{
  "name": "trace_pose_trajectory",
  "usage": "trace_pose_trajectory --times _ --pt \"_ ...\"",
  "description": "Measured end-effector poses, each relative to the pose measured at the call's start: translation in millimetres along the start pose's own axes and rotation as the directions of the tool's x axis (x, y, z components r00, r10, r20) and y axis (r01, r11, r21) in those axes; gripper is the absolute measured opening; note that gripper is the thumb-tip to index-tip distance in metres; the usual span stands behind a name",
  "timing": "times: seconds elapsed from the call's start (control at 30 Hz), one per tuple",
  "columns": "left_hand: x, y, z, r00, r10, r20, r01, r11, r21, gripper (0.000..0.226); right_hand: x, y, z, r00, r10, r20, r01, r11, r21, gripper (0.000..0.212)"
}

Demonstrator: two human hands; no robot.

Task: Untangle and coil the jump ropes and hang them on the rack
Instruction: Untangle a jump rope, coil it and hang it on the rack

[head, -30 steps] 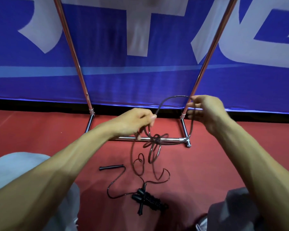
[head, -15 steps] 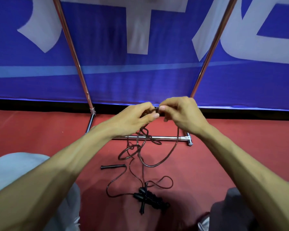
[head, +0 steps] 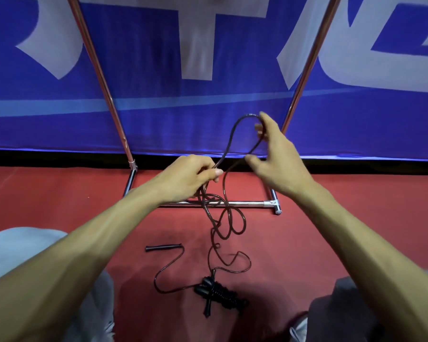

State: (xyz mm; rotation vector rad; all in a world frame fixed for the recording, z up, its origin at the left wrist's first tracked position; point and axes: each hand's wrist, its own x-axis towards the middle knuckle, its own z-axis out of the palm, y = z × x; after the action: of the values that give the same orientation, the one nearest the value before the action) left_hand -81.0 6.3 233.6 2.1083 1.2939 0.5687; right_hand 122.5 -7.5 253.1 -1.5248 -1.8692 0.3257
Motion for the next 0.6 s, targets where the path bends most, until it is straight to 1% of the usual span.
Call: trace_pose_trajectory --times 0.03,0.07,0.13,0.17,0.2,0.23,0.27,0.3,0.33,0.37,0.4,0.43,0.47,0.5,0.6 --pt "0.2 -0.1 0.2 1.000 0.000 -0.008 0.000 0.999 0.033 0.027 -1.6 -3.7 3.4 0.997 -0.083 -0.007 0.082 0.994 -0.068 0.091" --pt "0.2 -1.2 -0.4 1.000 -0.005 -0.024 0.006 0.998 0.065 0.027 -1.7 -6.5 5.5 0.990 -0.140 -0.026 0.133 0.973 -0.190 0.102" --pt "1.2 -4.4 -1.8 0.998 -0.024 -0.057 0.031 0.993 0.118 0.027 -2.0 -13.2 4.9 0.974 -0.211 -0.081 0.160 0.897 -0.413 0.113" --pt "1.9 -4.4 -2.0 0.998 -0.032 -0.061 0.041 0.990 0.136 0.026 -2.7 -14.6 5.0 0.962 -0.257 -0.092 0.180 0.850 -0.494 0.114" --pt "2.0 -4.0 -2.8 0.998 -0.036 -0.058 0.044 0.988 0.150 0.026 -3.1 -14.7 7.8 0.943 -0.324 -0.074 0.232 0.802 -0.551 0.110" --pt "1.9 -3.6 -3.0 0.998 -0.029 -0.048 0.036 0.987 0.154 0.025 -3.5 -14.2 12.7 0.920 -0.390 -0.029 0.302 0.754 -0.583 0.100" --pt "1.9 -2.7 -3.1 0.999 -0.012 -0.037 0.018 0.989 0.146 0.024 -3.5 -12.4 18.5 0.899 -0.436 0.031 0.366 0.712 -0.600 0.085" --pt "1.5 -1.4 -3.1 1.000 0.005 -0.030 -0.001 0.992 0.128 0.024 -3.4 -11.2 23.8 0.892 -0.439 0.106 0.411 0.691 -0.595 0.068" --pt "0.8 -0.4 -3.4 1.000 0.018 -0.026 -0.015 0.994 0.104 0.024 -2.7 -9.8 28.1 0.902 -0.387 0.190 0.422 0.704 -0.571 0.050" --pt "0.3 0.1 -3.7 0.999 0.025 -0.023 -0.023 0.997 0.079 0.023 -2.0 -9.2 28.8 0.916 -0.288 0.279 0.396 0.754 -0.524 0.036" --pt "0.2 0.8 -4.0 1.000 0.026 -0.015 -0.025 0.998 0.062 0.021 -1.5 -8.0 27.1 0.920 -0.189 0.343 0.338 0.826 -0.451 0.028" --pt "0.0 0.7 -3.8 1.000 0.024 -0.006 -0.024 0.998 0.057 0.019 -0.6 -7.7 24.1 0.920 -0.140 0.365 0.275 0.896 -0.350 0.025" --pt "0.0 0.4 -3.8 1.000 0.025 0.001 -0.025 0.998 0.062 0.017 0.7 -8.0 20.2 0.932 -0.127 0.339 0.222 0.941 -0.256 0.022" --pt "-0.2 -0.8 -3.9 1.000 0.031 0.004 -0.031 0.997 0.069 0.014 1.8 -9.6 16.2 0.948 -0.144 0.284 0.199 0.964 -0.177 0.020" --pt "-0.4 -3.6 -2.3 0.998 0.056 0.000 -0.056 0.995 0.085 0.005 1.1 -14.1 5.4 0.981 -0.164 0.105 0.165 0.986 0.001 0.016"
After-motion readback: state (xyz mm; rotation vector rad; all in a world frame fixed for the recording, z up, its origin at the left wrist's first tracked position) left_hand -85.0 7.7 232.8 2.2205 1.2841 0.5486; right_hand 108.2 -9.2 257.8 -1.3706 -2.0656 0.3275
